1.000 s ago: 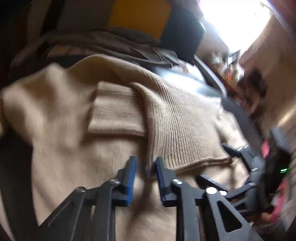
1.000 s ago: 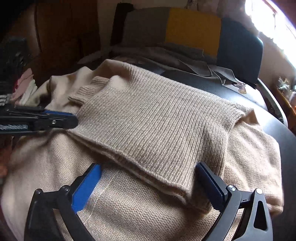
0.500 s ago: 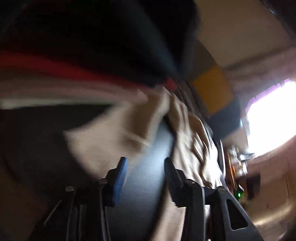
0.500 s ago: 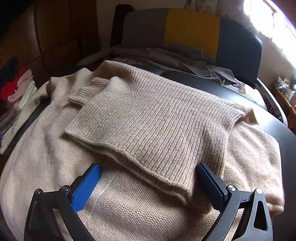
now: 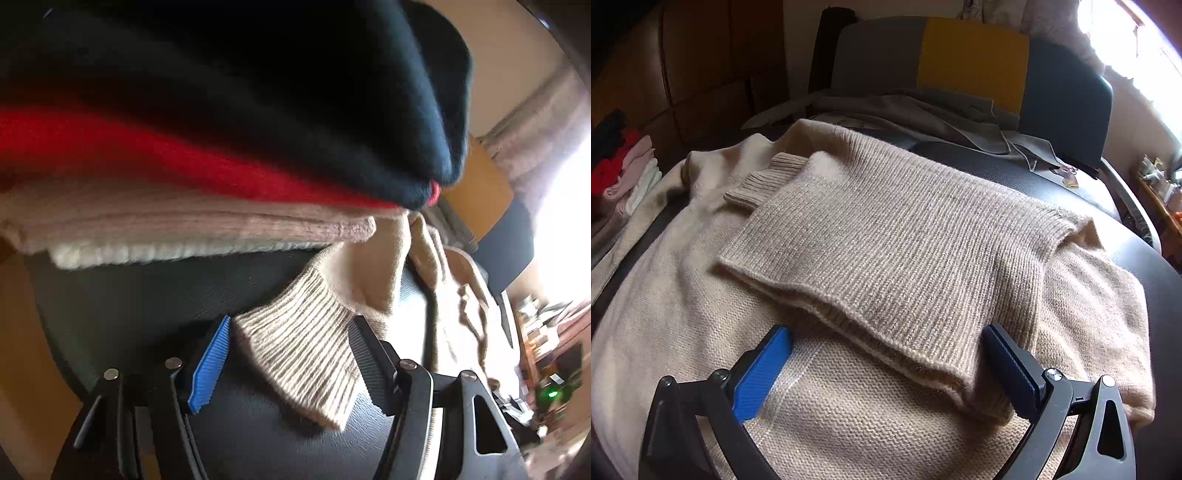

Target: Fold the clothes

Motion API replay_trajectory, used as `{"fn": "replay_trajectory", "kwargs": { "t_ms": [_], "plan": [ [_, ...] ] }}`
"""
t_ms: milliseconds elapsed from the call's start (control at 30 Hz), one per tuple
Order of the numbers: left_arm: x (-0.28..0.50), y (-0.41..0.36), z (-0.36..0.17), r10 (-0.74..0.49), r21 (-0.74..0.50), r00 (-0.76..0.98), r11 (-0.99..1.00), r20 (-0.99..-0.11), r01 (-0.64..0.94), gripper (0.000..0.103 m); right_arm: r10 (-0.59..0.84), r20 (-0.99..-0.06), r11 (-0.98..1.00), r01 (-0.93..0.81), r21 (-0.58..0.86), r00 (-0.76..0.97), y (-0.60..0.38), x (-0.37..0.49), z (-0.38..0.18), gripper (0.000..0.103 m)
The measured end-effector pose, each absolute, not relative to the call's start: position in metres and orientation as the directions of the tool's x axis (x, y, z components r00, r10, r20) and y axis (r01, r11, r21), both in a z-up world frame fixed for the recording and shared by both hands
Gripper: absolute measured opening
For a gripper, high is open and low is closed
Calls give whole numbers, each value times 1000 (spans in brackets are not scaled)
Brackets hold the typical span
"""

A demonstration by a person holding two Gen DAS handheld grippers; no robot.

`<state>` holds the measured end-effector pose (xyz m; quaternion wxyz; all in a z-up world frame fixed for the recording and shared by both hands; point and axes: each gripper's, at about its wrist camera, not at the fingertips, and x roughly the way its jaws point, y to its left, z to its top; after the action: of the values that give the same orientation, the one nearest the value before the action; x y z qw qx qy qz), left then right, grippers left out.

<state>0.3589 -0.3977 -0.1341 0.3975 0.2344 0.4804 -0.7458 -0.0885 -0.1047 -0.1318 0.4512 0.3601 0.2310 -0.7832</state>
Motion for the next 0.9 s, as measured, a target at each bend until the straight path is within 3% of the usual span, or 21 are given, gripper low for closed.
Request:
{"fn": "replay_trajectory", "kwargs": {
  "t_ms": [33, 100, 133, 167, 333, 667, 800, 900],
  "plan": [
    [354, -398, -135, -370, -519, -568, -231, -735, 823, 66, -541, -772, -486, 873, -35, -332, -106, -89, -132, 103],
    [345, -398, -137, -375, -497, -556, -248, -742, 831, 53, -542, -772, -486, 874, -33, -331, -105, -89, -132, 103],
    [341, -399, -138, -378, -486, -550, -257, -745, 835, 18, -543, -773, -483, 875, -32, -329, -105, -92, -132, 103],
    [336, -399, -139, -381, -475, -543, -265, -748, 839, 5, -544, -773, -481, 876, -31, -327, -105, -94, -132, 103],
    [327, -399, -121, -388, -564, -623, -267, -679, 781, 5, -545, -772, -482, 876, -31, -327, -104, -92, -132, 103],
    [214, -427, 13, -407, -689, -829, -471, -384, 551, 5, -557, -767, -480, 877, -14, -318, -103, -95, -132, 103],
    [139, -424, 52, -284, -666, -896, -600, -342, 444, 5, -571, -763, -479, 878, 9, -304, -101, -100, -132, 103],
    [63, -401, 46, -144, -643, -912, -668, -383, 376, 5, -582, -758, -477, 878, 28, -292, -99, -103, -131, 103]
  ]
}}
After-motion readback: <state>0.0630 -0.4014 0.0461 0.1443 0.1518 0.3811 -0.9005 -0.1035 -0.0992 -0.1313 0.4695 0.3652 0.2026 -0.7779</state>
